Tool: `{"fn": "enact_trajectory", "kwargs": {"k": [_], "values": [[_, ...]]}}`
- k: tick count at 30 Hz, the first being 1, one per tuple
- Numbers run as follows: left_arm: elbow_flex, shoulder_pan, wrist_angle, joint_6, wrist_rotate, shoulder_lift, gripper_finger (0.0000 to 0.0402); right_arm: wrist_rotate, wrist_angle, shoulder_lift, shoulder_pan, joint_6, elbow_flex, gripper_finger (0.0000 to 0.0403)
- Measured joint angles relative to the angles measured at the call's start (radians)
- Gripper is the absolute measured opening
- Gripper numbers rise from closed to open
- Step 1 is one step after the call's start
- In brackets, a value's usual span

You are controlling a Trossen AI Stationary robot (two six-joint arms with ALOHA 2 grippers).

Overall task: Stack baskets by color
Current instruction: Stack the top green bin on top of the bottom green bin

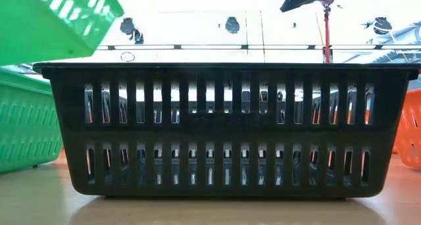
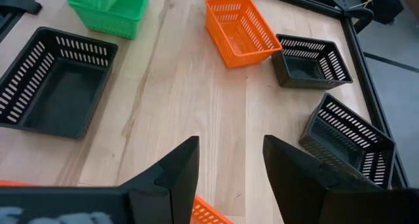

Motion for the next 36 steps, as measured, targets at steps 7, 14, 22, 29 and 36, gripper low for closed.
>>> {"fn": "enact_trajectory", "kwargs": {"k": [7,14,22,29,36], "values": [[0.0,-0.009,-0.055,-0.032,0.004,0.0,0.0007,0.0,0.0,0.0,0.0,0.0,0.0,0.0164],[0.0,-0.009,-0.085,-0.083,0.009,0.0,0.0021,0.0,-0.001,0.0,0.0,0.0,0.0,0.0164],[-0.002,-0.009,-0.078,-0.135,0.022,0.003,0.0022,0.0,-0.001,0.0,0.0,0.0,0.0,0.0164],[-0.053,-0.009,-0.047,-0.191,0.023,0.004,0.0035,0.0,-0.001,0.0,0.0,0.0,0.0,0.0164],[-0.064,-0.008,-0.011,-0.182,0.028,0.004,0.0032,0.0,0.0,0.0,0.0,0.0,0.0,0.0164]]}}
